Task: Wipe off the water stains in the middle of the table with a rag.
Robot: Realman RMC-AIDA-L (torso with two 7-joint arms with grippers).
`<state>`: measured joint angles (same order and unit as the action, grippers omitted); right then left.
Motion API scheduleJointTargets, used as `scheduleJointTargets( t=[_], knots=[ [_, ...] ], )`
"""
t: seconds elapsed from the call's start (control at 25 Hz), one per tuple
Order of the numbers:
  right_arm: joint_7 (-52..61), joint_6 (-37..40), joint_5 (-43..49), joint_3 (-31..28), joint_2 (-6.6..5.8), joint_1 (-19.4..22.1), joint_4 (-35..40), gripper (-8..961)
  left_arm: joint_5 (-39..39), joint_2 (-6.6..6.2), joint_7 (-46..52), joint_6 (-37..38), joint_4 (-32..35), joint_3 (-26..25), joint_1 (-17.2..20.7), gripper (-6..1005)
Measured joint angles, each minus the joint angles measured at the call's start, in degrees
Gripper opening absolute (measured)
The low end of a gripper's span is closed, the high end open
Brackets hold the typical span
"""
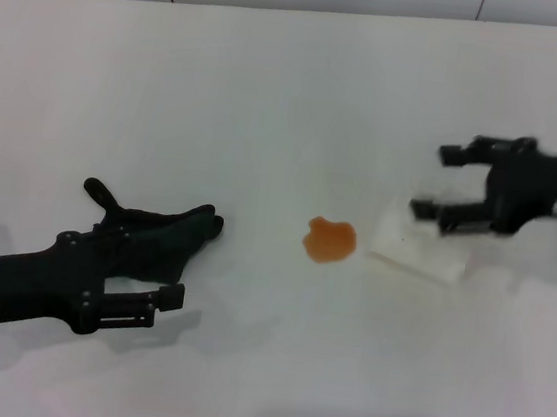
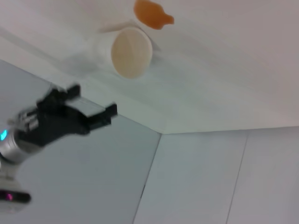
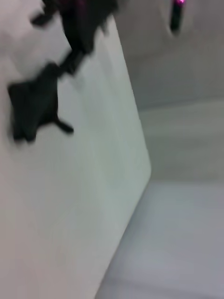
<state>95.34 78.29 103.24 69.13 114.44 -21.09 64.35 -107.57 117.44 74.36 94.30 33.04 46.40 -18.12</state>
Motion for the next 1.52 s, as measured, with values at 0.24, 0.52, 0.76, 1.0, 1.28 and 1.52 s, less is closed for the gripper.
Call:
scheduleJointTargets(
  t=[0.24, 0.52, 0.76, 1.0, 1.28, 1.52],
  knots=[
    [26.03, 5.59, 12.09, -5.40, -2.03, -4.80, 9.47, 855, 0.00, -0.21, 0.00, -0.02, 0.00, 0.00, -0.18, 858],
    [34.67, 16.11, 24.53, -5.67, -2.23, -12.96, 10.77, 854, 0.00, -0.21, 0.00, -0.05, 0.00, 0.00, -0.29, 858],
    [36.54, 18.35, 32.16, -3.94, -0.18, -17.71, 10.81, 853, 0.00, -0.19, 0.00, -0.06, 0.00, 0.00, -0.56, 858],
    [36.81, 15.93, 34.98, 2.68, 0.76, -18.70, 10.04, 854, 0.00, -0.08, 0.00, -0.06, 0.00, 0.00, -1.19, 858],
    [37.13, 12.87, 35.09, 5.94, 0.84, -18.37, 8.78, 854, 0.00, 0.06, 0.00, 0.09, 0.00, 0.00, -1.39, 858],
    [38.68, 11.08, 38.07, 6.86, 0.95, -18.39, 6.81, 853, 0.00, 0.02, 0.00, 0.16, 0.00, 0.00, -1.47, 857]
  ],
)
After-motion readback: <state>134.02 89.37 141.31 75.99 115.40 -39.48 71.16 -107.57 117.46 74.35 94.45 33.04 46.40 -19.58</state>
